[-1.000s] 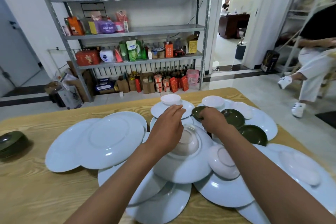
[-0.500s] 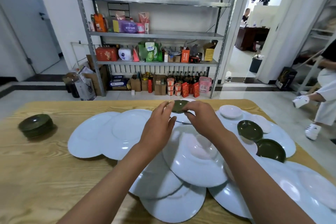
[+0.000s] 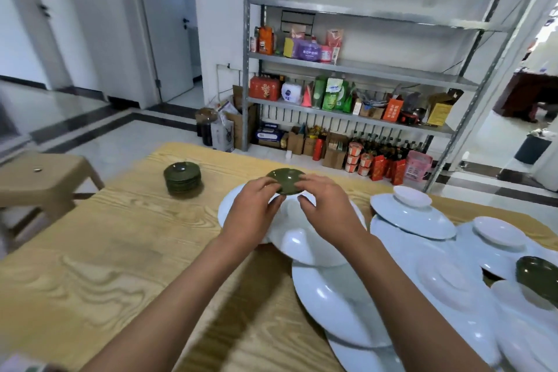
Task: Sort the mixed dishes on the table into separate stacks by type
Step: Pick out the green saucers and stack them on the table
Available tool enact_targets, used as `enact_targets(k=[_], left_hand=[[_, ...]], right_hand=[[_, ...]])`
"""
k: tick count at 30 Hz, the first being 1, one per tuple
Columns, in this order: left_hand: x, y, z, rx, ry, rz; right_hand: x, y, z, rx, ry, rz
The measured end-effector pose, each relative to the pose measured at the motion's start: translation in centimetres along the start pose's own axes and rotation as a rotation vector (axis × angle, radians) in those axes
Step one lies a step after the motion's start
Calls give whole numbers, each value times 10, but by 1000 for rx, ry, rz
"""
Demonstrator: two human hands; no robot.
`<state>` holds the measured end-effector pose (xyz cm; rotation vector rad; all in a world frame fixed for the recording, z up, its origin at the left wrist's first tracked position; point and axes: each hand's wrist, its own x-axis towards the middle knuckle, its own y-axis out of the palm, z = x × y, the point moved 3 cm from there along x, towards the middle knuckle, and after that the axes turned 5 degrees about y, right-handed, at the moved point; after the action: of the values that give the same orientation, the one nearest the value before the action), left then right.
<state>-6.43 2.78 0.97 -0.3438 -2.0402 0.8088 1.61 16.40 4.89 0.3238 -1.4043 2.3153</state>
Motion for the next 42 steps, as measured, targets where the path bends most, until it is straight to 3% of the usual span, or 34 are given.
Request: enact_targets(k=[9,16,23,29,36,42], left_hand=[[-20,-66,113,215,-152,-47],[-13,-84,180,334,-313,-12],[-7,-70,203,377,-423,37],[-6,-60,205,487,-524,217],[-14,-56,155,571,-317,269],[-8,-40,82,454,-127,279]], right_hand=[[19,98,66,61,-23,147],[18,169,91,39,-51,383],[14,197,90,4,-63,451],[13,187,90,9,-69,405],[18,140,94,-30,-129,313],[7,71,64,-121,-124,180]])
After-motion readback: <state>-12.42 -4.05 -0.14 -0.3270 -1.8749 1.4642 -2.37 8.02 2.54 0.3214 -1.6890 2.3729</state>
